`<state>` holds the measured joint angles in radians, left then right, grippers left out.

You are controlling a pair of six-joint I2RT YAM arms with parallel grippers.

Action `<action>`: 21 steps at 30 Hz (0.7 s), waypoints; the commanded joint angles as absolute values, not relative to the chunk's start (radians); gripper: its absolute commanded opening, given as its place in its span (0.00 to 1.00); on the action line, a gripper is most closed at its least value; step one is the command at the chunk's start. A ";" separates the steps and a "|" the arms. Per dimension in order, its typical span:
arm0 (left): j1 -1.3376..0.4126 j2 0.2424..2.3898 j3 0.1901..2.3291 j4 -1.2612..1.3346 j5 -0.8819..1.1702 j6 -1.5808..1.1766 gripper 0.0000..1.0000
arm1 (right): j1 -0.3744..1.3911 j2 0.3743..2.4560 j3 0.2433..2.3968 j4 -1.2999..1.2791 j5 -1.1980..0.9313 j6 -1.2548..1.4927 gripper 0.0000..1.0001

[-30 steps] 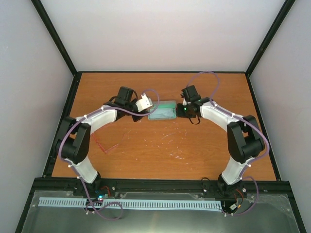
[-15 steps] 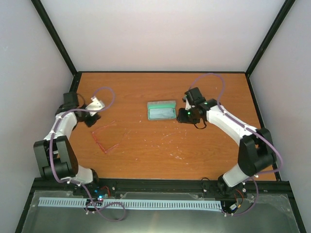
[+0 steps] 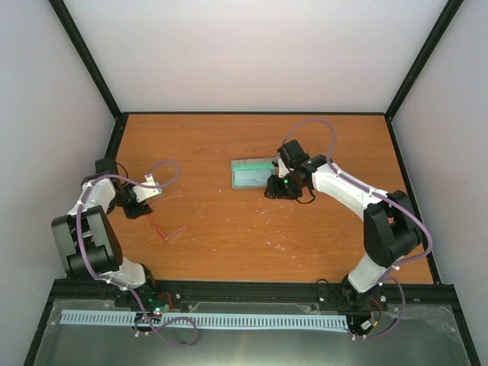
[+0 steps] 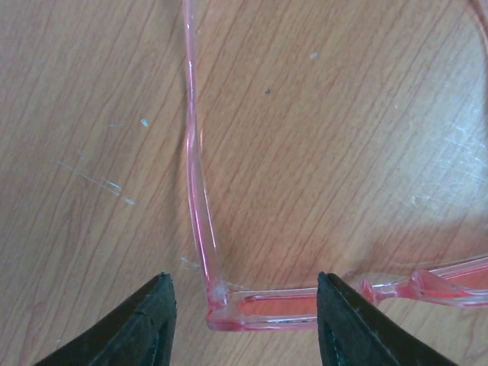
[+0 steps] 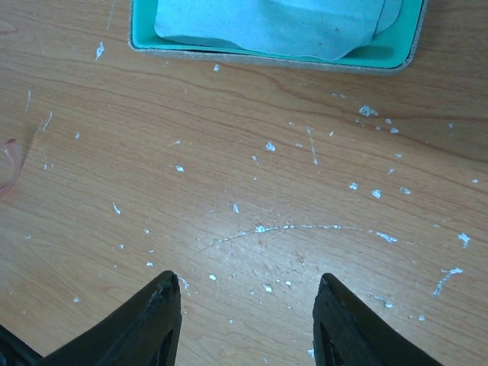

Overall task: Organize the sunglasses
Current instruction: Pick up the sunglasses from the center of the board.

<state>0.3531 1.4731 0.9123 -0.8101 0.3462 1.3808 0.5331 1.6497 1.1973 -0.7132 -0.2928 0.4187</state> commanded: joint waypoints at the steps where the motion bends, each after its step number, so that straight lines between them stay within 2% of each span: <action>1: 0.357 1.491 0.952 -0.794 0.343 1.424 0.53 | 0.541 1.625 1.184 -0.684 -0.309 0.424 0.47; 13: 0.350 1.594 1.049 -0.774 0.340 1.417 0.59 | 0.545 1.634 1.165 -0.646 -0.335 0.447 0.47; 21: 0.317 1.714 1.173 -0.957 0.287 1.449 0.60 | 0.545 1.650 1.168 -0.640 -0.344 0.451 0.47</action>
